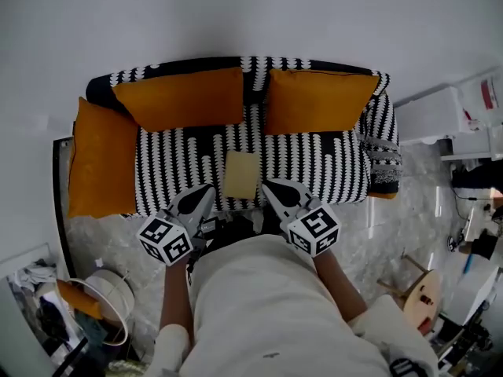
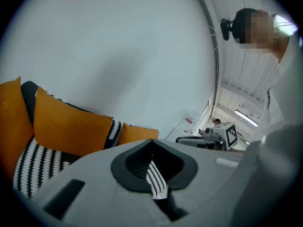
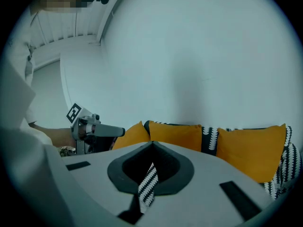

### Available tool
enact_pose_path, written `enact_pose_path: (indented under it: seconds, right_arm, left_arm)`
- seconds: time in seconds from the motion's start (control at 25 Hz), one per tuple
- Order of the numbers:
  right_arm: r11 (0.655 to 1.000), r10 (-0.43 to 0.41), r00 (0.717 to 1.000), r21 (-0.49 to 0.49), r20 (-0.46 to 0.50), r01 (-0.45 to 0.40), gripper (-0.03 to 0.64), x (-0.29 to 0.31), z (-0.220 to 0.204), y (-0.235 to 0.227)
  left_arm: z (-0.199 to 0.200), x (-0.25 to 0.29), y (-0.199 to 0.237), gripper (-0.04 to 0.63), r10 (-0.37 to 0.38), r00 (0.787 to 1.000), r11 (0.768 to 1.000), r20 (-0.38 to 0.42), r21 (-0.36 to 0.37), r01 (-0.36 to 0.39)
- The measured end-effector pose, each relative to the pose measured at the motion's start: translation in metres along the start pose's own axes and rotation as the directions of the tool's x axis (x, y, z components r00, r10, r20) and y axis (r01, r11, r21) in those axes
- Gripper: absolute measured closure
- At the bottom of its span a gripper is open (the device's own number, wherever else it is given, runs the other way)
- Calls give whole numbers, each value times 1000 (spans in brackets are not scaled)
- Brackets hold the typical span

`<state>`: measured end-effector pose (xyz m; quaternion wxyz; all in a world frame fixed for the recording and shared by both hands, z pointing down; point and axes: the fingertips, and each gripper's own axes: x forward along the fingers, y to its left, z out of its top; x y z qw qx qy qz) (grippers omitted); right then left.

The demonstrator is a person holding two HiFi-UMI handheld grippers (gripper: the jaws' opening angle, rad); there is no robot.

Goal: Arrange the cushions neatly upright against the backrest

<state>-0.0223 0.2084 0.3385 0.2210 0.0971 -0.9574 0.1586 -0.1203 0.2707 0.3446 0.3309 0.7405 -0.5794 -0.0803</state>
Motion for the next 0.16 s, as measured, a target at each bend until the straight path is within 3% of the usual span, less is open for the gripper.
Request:
enact_pose_path:
  seconds: [0.16]
  right_arm:
    - [1000,2,1000,-8,-1,-2,611,1,4,-2]
  left_arm:
    - [3,2,0,583,3,1000,1000,7,0,-3]
